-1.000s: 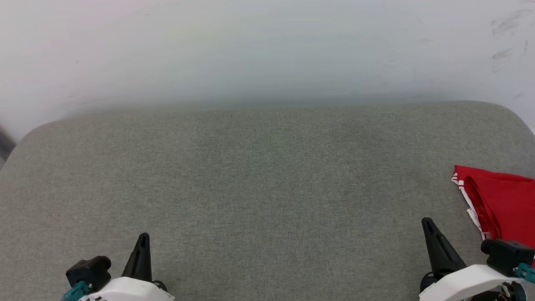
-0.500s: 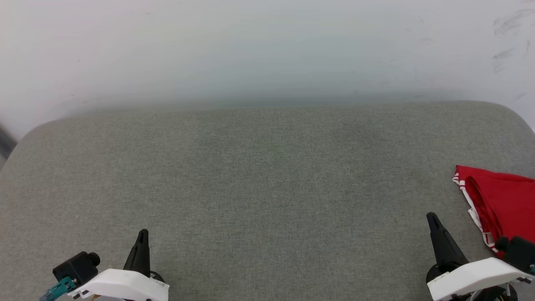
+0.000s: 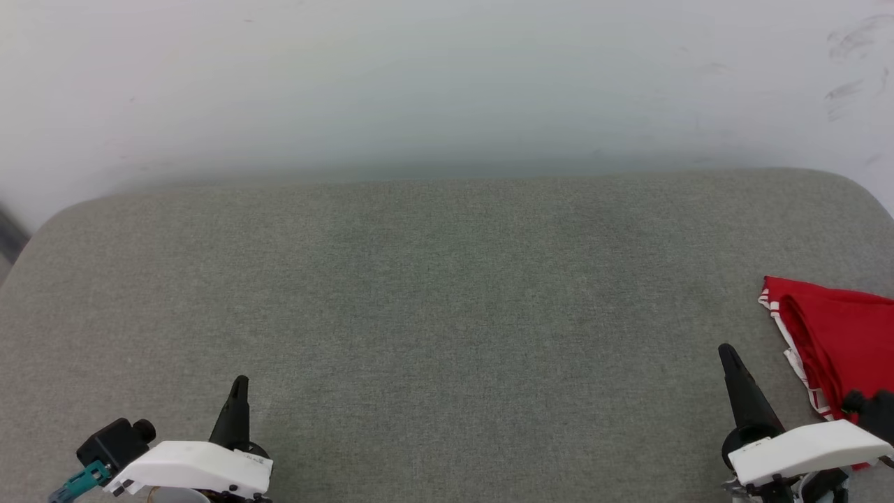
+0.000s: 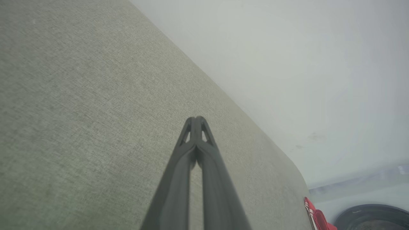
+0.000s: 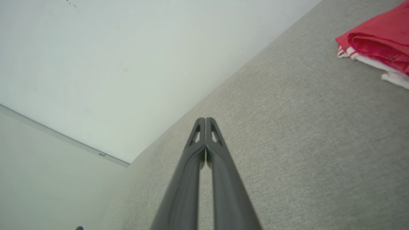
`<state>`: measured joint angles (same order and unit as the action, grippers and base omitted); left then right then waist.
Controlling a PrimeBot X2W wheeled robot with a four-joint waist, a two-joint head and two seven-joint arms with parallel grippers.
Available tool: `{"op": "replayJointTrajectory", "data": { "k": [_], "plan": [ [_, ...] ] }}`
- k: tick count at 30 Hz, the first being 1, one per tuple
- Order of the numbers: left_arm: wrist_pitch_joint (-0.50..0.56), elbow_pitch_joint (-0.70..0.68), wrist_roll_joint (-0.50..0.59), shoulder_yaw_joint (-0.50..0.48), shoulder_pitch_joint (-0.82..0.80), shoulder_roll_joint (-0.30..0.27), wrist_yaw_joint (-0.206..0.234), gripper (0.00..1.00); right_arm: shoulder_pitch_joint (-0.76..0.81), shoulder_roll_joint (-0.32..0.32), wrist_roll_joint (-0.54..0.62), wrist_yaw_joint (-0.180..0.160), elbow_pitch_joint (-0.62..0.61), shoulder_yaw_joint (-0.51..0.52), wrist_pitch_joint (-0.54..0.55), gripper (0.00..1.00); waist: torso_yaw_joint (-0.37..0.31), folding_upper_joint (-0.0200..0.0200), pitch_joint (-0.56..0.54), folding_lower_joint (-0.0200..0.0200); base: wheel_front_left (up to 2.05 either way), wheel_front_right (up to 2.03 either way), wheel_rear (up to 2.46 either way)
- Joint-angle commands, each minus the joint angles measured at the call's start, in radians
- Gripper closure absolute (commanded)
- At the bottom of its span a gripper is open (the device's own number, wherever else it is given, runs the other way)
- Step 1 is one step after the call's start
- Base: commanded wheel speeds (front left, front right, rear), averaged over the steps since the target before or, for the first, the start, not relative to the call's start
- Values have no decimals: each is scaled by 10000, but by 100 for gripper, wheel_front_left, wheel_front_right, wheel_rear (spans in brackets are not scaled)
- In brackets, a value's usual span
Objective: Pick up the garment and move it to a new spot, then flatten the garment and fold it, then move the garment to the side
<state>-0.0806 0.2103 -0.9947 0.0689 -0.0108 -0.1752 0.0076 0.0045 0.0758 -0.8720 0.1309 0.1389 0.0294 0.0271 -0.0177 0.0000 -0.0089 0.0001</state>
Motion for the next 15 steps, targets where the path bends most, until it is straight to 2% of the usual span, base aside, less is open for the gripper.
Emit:
{"op": "replayJointTrajectory", "data": {
  "k": [1,6,7,15],
  "plan": [
    [88,-80,-287,-134,-300,18,-97,100,-271,-19,-362,0,-39,60,31,100,4,0,2,0,0,0,0],
    [243,-44,-800,-284,-354,122,-204,100,-368,-29,-981,0,53,115,85,100,15,0,10,0,0,0,0],
    [512,17,-1664,-523,-479,296,-397,100,-485,-48,-2026,0,210,206,195,100,34,0,23,0,0,0,0],
    [731,67,-2364,-724,-556,441,-557,100,-591,-66,-2872,-1,341,287,286,100,52,0,35,0,0,0,0]
  ]
}}
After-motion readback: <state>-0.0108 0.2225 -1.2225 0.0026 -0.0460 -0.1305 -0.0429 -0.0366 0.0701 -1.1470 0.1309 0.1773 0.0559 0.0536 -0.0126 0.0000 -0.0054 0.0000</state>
